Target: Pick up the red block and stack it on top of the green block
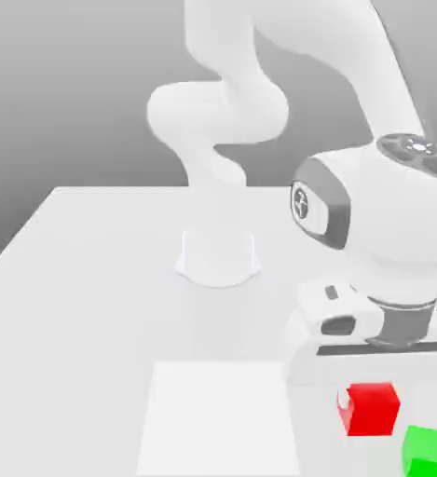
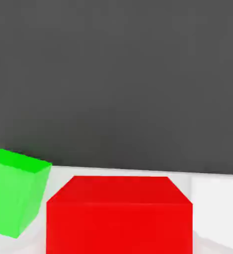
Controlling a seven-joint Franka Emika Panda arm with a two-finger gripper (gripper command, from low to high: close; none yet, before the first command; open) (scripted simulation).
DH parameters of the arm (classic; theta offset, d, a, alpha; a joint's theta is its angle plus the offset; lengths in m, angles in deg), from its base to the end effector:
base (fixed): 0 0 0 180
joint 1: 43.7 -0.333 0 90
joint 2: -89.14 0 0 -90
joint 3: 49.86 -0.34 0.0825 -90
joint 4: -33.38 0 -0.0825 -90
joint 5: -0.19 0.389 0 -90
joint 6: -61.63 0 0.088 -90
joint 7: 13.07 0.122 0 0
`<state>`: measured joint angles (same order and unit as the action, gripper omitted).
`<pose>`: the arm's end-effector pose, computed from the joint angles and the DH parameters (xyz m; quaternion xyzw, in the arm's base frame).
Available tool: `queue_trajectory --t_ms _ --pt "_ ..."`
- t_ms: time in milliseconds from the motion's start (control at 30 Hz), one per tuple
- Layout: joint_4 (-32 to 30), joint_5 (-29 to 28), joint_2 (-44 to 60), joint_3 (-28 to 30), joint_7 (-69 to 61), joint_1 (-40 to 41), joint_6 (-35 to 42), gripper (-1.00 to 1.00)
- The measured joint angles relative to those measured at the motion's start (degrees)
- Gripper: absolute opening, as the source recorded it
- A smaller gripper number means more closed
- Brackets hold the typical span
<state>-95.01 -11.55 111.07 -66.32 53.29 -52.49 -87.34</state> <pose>0.4996 0.2413 0.2052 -0.9609 0.2769 0.0003 0.0004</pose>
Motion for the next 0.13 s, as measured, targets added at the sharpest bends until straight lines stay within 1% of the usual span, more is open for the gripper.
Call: queue_trajectory --t_ms 33,133 --pt "0.87 -1.23 2.09 0.37 0.41 -1.24 -1.12 1.00" --pt "0.87 -1.23 2.09 0.37 0.41 -1.24 -1.12 1.00"
